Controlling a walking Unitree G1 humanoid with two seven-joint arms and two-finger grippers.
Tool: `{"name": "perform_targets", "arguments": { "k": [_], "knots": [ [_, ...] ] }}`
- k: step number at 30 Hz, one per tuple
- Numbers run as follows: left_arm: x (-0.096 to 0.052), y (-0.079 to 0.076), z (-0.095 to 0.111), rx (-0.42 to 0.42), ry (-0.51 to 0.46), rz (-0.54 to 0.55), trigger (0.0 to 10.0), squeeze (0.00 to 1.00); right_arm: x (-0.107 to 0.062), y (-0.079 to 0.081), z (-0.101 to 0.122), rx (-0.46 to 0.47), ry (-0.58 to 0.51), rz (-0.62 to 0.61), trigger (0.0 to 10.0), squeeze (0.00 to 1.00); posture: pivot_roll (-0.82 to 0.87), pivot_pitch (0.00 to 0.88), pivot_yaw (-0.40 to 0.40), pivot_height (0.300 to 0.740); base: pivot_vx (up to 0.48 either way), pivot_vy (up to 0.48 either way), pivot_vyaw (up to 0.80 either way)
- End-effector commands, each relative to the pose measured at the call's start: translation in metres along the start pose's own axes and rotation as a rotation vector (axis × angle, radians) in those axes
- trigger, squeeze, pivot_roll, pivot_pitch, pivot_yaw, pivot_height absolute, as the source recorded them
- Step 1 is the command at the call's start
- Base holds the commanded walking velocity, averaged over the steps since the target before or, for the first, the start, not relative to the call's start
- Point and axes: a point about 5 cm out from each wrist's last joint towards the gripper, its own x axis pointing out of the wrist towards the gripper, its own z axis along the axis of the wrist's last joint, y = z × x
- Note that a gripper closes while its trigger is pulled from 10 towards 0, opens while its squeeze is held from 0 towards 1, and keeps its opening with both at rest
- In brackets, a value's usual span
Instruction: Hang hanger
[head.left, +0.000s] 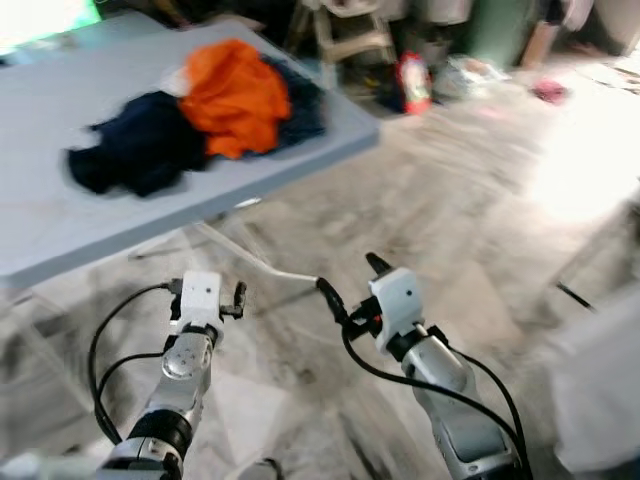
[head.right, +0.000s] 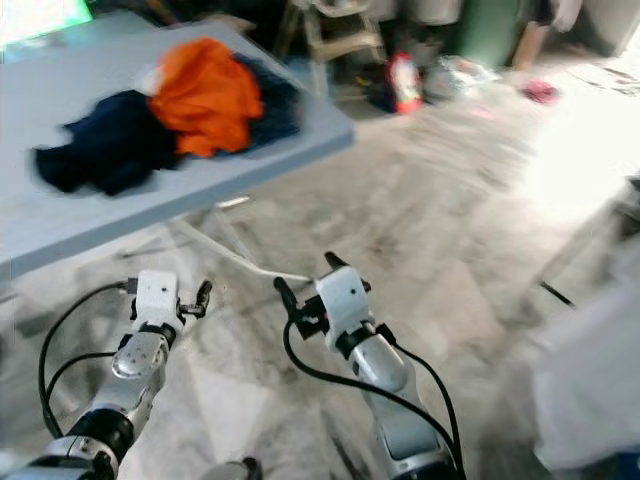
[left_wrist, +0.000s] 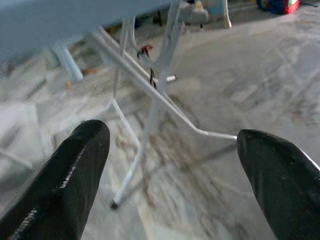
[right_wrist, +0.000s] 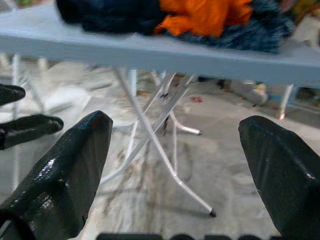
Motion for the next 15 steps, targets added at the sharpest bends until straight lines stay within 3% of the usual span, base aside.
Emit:
{"name": "perform_targets", "arguments": {
  "k": [1,15],
  "knots": [
    [-0.0009,-0.0019,-0.0025,0.001,0.011,-0.028,10.0,0.00,0.0012,-0.0018,0.0019,0.016,-0.016,-0.024,10.0,0.00,0.08,0.126,-0.003,0.740,0.000,0.000,0.78],
    [0.0002,-0.0090,-0.0006,-0.001,0.006,-0.063,10.0,0.00,0.0011,-0.0005,0.0005,0.020,-0.019,-0.026,10.0,0.00,0.08,0.113,0.000,0.740,0.000,0.000,0.78]
  ]
}}
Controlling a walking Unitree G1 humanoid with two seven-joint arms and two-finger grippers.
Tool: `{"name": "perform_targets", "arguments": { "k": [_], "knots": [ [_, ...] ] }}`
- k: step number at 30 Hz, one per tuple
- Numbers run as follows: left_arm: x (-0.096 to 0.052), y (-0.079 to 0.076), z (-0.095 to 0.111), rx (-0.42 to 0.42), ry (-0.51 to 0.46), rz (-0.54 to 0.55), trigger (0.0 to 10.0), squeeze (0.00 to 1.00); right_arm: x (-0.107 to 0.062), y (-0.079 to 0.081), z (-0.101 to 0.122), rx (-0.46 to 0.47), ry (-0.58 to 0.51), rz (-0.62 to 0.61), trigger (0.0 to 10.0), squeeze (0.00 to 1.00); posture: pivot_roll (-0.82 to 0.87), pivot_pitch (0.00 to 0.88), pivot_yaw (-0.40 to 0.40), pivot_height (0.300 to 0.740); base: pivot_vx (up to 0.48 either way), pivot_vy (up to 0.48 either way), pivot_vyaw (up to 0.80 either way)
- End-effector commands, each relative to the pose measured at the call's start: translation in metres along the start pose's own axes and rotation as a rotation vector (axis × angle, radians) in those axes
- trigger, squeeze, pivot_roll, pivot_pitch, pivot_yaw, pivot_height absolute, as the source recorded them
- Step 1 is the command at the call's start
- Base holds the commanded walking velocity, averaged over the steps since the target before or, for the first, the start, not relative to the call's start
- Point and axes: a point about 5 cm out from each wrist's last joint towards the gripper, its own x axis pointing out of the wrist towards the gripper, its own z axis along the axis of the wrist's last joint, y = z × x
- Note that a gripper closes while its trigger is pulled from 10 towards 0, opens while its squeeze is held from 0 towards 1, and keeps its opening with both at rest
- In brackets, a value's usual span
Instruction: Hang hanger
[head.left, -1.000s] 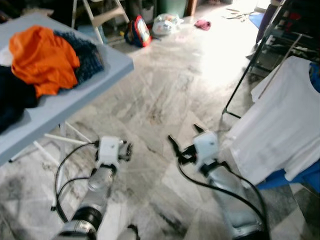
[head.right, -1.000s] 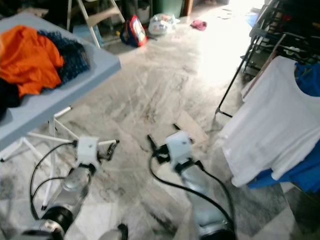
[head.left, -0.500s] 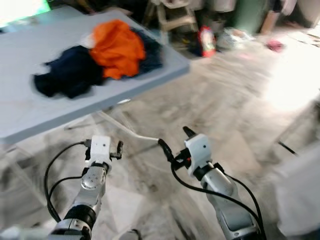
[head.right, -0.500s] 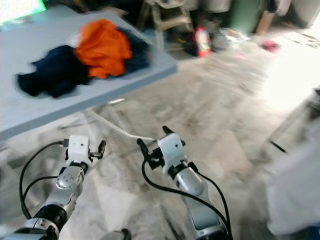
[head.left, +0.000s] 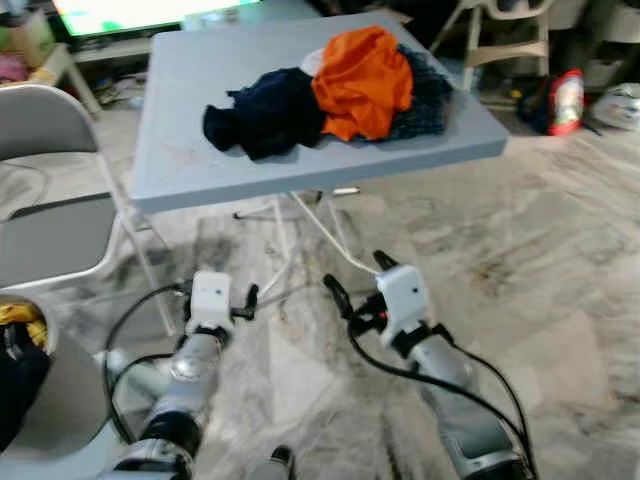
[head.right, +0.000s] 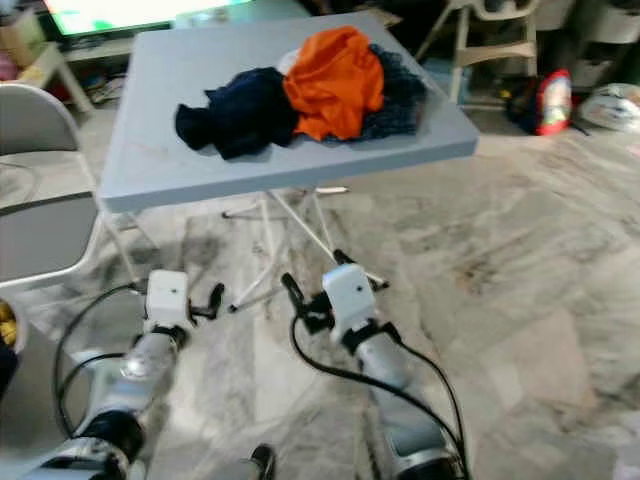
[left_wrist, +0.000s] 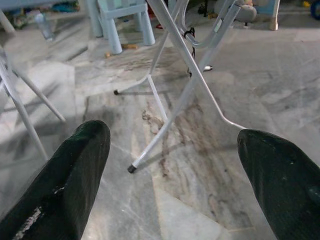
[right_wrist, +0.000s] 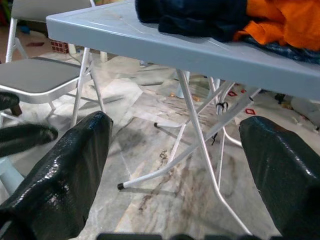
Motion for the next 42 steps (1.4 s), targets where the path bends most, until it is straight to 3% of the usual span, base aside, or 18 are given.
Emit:
{"name": "perform_targets", "arguments": {
  "k": [1,33,42],
  "knots": [
    [-0.0002,0.0131,0.0008,0.017,0.003,0.026,10.0,0.00,0.0040,0.0067,0.0054,0.008,-0.027,0.023,10.0,0.00,0.08,0.112,-0.001,0.740,0.000,0.000,0.78],
    [-0.0030,0.0128,-0.0037,-0.012,0.011,0.064,10.0,0.00,0.0014,0.0071,0.0042,0.018,-0.026,0.028,10.0,0.00,0.08,0.134,-0.013,0.740,0.000,0.000,0.78],
    [-0.0030,0.0150,-0.0024,-0.048,0.005,0.066,10.0,0.00,0.0031,0.0011,0.0082,0.075,-0.051,-0.014,10.0,0.00,0.09,0.132,-0.018,0.740,0.000,0.000,0.00]
  ]
}}
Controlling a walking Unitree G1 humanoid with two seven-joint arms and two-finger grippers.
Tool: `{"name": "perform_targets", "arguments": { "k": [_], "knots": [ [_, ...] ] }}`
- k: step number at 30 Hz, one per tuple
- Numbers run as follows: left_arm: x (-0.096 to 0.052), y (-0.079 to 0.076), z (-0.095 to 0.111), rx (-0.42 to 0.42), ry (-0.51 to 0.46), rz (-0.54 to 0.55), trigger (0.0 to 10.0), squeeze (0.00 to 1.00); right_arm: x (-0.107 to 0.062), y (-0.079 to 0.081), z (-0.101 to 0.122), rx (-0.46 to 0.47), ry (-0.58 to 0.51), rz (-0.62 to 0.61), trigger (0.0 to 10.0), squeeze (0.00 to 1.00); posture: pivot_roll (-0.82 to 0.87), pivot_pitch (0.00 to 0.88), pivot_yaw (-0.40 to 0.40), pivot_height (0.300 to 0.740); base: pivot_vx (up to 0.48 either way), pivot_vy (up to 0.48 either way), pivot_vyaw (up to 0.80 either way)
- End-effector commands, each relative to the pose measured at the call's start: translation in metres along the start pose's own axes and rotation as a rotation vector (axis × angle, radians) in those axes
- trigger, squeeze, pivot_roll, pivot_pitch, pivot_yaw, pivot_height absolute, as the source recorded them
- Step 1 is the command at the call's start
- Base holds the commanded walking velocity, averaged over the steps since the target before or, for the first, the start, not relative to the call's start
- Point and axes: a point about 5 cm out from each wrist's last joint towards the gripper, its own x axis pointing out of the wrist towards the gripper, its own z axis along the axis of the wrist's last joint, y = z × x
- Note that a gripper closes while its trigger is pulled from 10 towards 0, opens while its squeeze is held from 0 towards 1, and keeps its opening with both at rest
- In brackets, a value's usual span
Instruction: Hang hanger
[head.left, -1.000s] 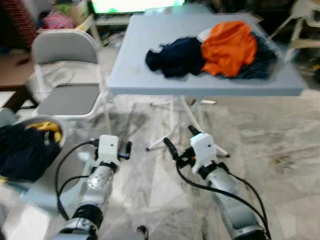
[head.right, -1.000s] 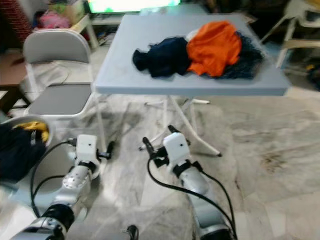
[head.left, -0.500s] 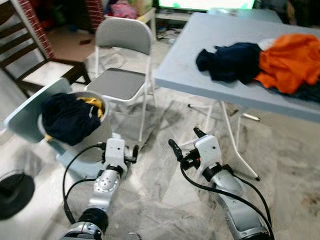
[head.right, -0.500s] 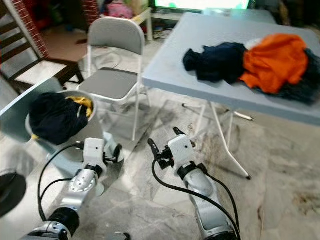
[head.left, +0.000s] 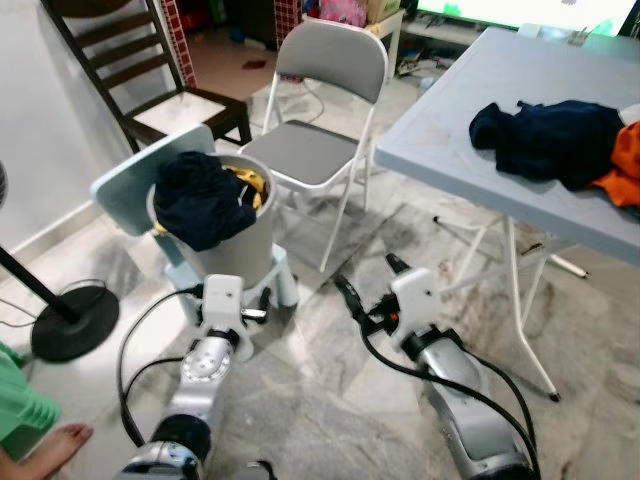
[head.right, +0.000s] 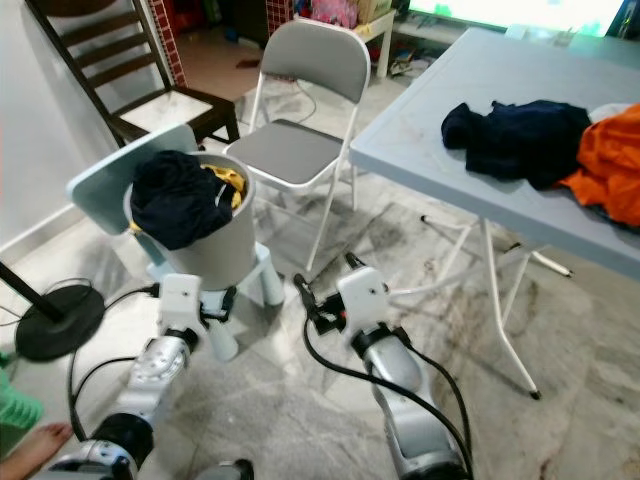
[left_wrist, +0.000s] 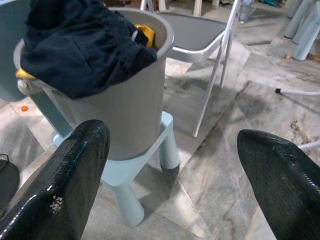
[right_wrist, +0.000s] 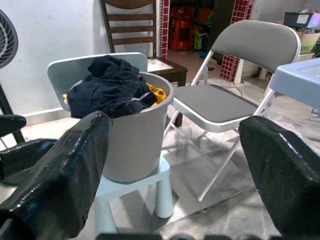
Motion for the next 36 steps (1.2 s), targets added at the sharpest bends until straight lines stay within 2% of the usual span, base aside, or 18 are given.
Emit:
{"name": "perform_targets", "arguments": {
  "k": [1,12,18,23,36],
  "knots": [
    [-0.0006,-0.0027,-0.0016,-0.002,0.007,-0.003,10.0,0.00,0.0000,-0.0068,0.0025,0.001,-0.005,-0.029,10.0,0.00,0.09,0.133,-0.017,0.740,0.000,0.000,0.00],
    [-0.0001,-0.0036,-0.0011,-0.030,0.013,-0.007,10.0,0.00,-0.0005,-0.0097,-0.0001,0.035,0.012,-0.064,10.0,0.00,0.08,0.141,-0.016,0.740,0.000,0.000,0.00],
    [-0.0001,-0.0050,-0.0021,-0.033,0.020,-0.010,10.0,0.00,0.0002,-0.0099,-0.0003,0.037,0.016,-0.064,10.0,0.00,0.08,0.141,-0.014,0.740,0.000,0.000,-0.67],
    [0.0003,-0.0091,0.0002,-0.038,0.007,-0.046,10.0,0.00,-0.0007,-0.0105,0.0002,0.037,0.013,-0.066,10.0,0.00,0.08,0.142,-0.010,0.740,0.000,0.000,0.00],
    [0.0022,-0.0082,0.0022,-0.063,0.009,-0.035,10.0,0.00,0.0013,-0.0100,0.0010,0.038,0.010,-0.062,10.0,0.00,0.08,0.131,-0.009,0.740,0.000,0.000,0.00]
  ]
}}
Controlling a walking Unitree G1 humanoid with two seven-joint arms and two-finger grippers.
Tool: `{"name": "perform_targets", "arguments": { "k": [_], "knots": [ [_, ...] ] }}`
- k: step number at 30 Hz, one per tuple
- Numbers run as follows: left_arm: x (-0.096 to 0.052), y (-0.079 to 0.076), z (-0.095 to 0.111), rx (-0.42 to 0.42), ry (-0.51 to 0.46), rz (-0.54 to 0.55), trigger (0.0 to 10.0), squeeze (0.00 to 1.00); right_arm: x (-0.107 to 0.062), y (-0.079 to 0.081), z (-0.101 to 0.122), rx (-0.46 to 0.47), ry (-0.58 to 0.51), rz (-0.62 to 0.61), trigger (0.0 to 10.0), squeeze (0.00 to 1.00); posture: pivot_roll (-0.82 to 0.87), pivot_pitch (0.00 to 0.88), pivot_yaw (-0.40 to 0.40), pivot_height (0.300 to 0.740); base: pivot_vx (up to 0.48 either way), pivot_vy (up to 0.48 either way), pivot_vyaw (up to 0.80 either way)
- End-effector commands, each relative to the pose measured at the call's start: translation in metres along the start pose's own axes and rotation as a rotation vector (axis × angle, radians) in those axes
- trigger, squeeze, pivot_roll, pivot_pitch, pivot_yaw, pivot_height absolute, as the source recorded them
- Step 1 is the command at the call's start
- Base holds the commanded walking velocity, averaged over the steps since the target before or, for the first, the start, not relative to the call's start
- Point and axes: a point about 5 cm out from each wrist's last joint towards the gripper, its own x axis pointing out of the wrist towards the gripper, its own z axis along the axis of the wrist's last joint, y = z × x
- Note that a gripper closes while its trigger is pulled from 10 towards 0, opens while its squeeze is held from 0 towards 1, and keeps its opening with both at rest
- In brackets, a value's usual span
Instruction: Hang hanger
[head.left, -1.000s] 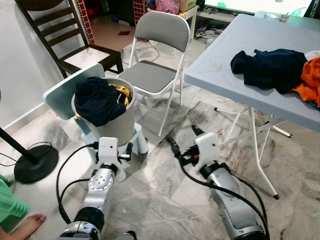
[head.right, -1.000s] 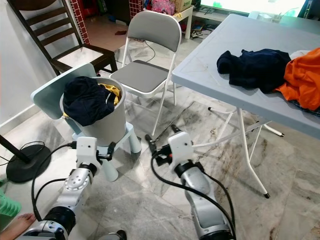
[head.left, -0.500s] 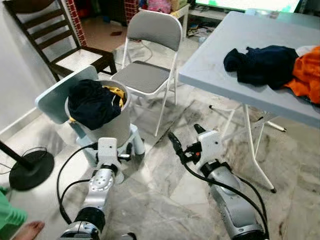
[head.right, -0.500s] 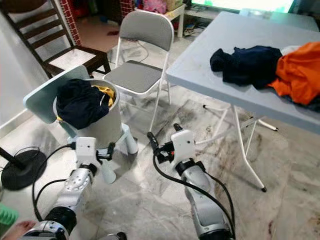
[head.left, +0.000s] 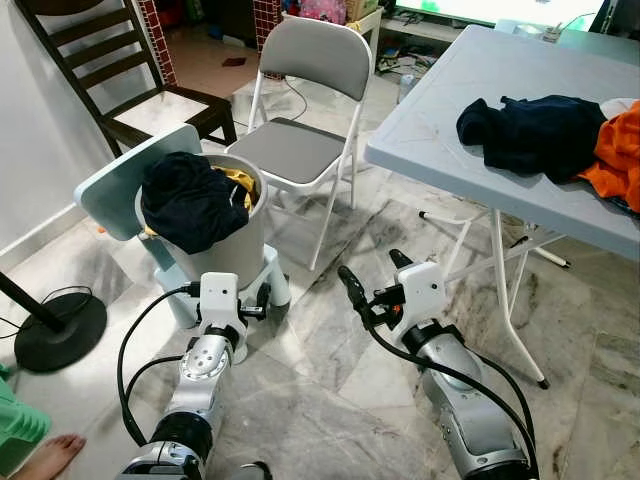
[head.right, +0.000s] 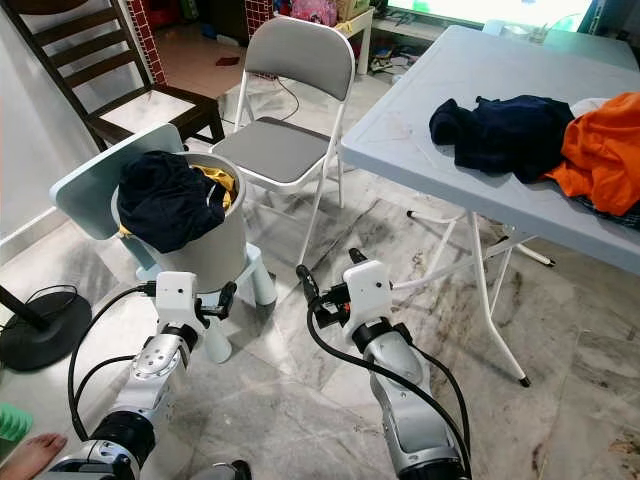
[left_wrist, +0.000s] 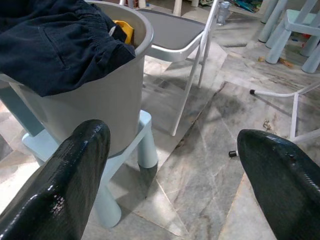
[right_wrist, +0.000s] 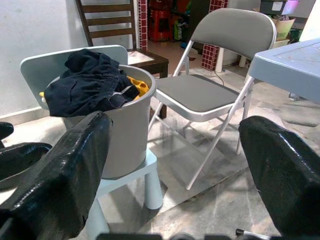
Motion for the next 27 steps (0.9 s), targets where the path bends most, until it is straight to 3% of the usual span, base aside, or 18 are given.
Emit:
{"name": "perform_targets", "arguments": {
  "k": [1,19,24,27],
  "knots": [
    [0.001,0.001,0.000,-0.008,0.010,0.005,10.0,0.00,0.002,-0.001,0.002,0.003,-0.003,-0.006,10.0,0.00,0.08,0.130,-0.009,0.740,0.000,0.000,0.00],
    [0.000,-0.002,0.000,0.006,0.004,-0.006,10.0,0.00,0.001,-0.003,0.000,0.000,0.003,-0.012,10.0,0.00,0.09,0.137,-0.017,0.740,0.000,0.000,0.00],
    [0.001,-0.006,0.011,0.015,-0.055,-0.035,10.0,0.00,0.001,-0.014,-0.005,-0.067,0.040,-0.096,10.0,0.00,0.08,0.136,-0.019,0.740,0.000,0.000,0.00],
    [0.000,-0.011,0.029,0.029,-0.145,-0.085,10.0,0.00,-0.002,-0.024,-0.008,-0.096,0.059,-0.146,10.0,0.00,0.09,0.134,-0.020,0.740,0.000,0.000,0.00]
  ]
}}
